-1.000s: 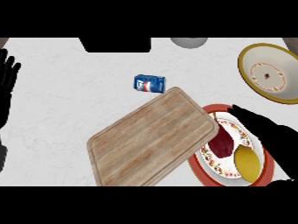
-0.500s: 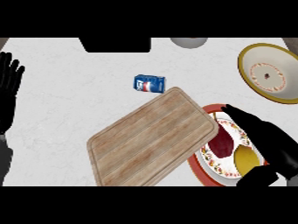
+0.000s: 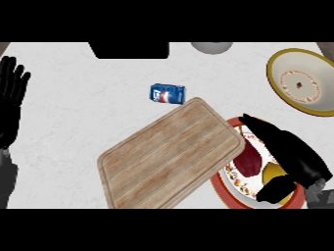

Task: Pick the pear from the plate and place it in the bowl

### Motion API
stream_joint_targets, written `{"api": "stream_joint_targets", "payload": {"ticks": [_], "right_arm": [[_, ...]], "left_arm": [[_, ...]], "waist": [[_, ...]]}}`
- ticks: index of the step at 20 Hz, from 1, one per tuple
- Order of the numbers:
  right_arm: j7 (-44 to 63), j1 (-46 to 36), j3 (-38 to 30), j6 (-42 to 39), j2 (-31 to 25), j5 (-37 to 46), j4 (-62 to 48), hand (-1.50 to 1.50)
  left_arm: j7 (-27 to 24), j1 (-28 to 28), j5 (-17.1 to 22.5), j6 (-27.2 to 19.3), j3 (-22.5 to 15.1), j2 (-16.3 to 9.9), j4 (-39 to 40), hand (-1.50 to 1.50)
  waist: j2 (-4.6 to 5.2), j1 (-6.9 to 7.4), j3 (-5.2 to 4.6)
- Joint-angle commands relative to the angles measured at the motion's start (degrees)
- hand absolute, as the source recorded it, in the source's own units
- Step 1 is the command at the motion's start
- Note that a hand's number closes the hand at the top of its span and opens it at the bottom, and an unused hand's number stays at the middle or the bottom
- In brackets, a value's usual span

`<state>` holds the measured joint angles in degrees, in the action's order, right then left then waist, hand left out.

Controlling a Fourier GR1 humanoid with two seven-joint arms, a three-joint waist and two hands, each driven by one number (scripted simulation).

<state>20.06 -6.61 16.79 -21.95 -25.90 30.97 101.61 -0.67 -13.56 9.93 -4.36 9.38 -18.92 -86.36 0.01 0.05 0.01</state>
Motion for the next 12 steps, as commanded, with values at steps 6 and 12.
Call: {"api": "stream_joint_targets", "payload": {"ticks": [6, 12], "right_arm": [[-1.66, -1.60, -1.26, -2.93, 5.69, 6.52, -5.11, -1.50], [-6.44, 2.73, -1.93, -1.53, 5.93, 10.07, -6.27, -1.50]], "left_arm": [[-2.76, -0.86, -1.81, 1.57, 1.98, 1.08, 2.49, 0.00], [1.66, -1.95, -0.36, 2.44, 4.02, 0.02, 0.42, 0.00]], "waist": [[-0.01, -0.06, -0.01], [-0.03, -0.15, -0.01]]}}
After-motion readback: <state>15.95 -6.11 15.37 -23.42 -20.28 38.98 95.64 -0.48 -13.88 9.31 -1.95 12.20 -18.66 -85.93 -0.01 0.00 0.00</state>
